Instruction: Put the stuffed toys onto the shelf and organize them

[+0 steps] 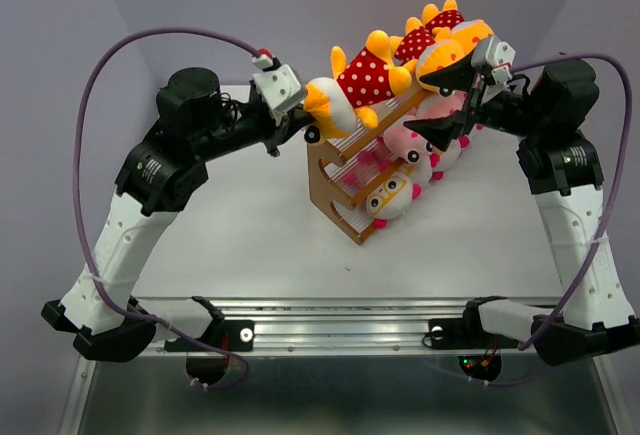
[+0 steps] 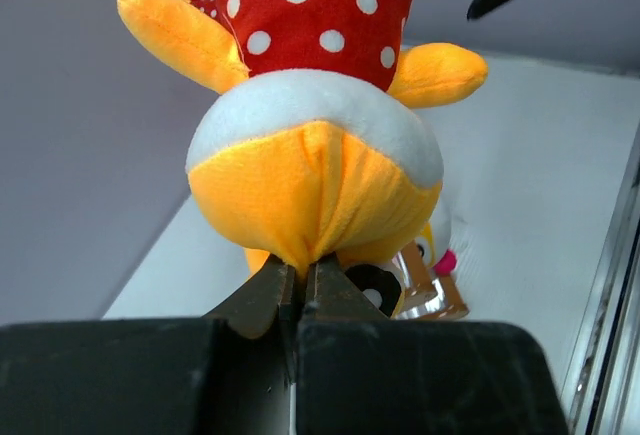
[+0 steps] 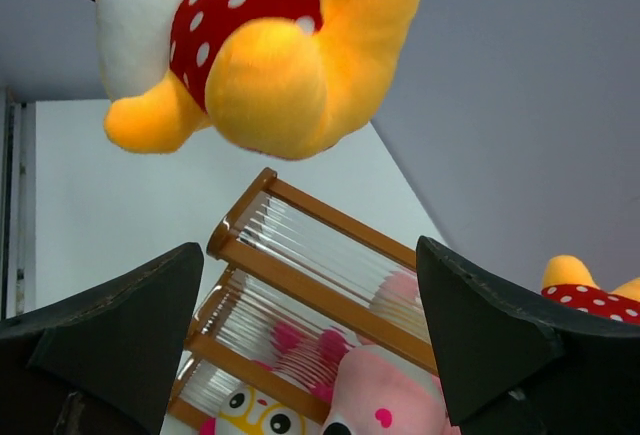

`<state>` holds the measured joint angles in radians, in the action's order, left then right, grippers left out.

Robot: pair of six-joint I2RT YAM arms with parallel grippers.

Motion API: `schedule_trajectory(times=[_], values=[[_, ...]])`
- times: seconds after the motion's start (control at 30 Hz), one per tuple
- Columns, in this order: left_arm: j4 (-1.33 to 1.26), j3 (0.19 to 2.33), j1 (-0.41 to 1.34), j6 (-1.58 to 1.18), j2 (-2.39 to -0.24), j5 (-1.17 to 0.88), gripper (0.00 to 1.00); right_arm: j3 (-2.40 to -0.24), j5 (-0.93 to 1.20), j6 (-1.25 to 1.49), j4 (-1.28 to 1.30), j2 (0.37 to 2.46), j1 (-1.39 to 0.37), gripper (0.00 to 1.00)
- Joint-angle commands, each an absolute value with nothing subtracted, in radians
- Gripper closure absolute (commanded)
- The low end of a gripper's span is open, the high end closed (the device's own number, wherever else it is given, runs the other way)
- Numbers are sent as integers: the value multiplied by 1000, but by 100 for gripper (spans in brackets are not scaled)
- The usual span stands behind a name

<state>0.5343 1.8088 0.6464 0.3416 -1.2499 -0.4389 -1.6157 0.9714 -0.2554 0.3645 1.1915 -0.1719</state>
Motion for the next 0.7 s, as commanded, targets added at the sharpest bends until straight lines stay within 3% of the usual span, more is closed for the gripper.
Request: schedule_trajectory(times=[0.0,0.27,0.4,0.67], values=[[701,1830,649,574,-1224,-402,100,-1696,1038,-445,478,1186,-178,8],[791,1784,666,678,-1186,-347,100,-1812,1222,-330,508,1250,-178,8],[825,1801,704,727,-1209,-284,100,-1816,1206,-82,426,1304,-202,12],[845,1861,787,767,-1273,-216,100,-1844,1014,-66,506,1382,-287,13]])
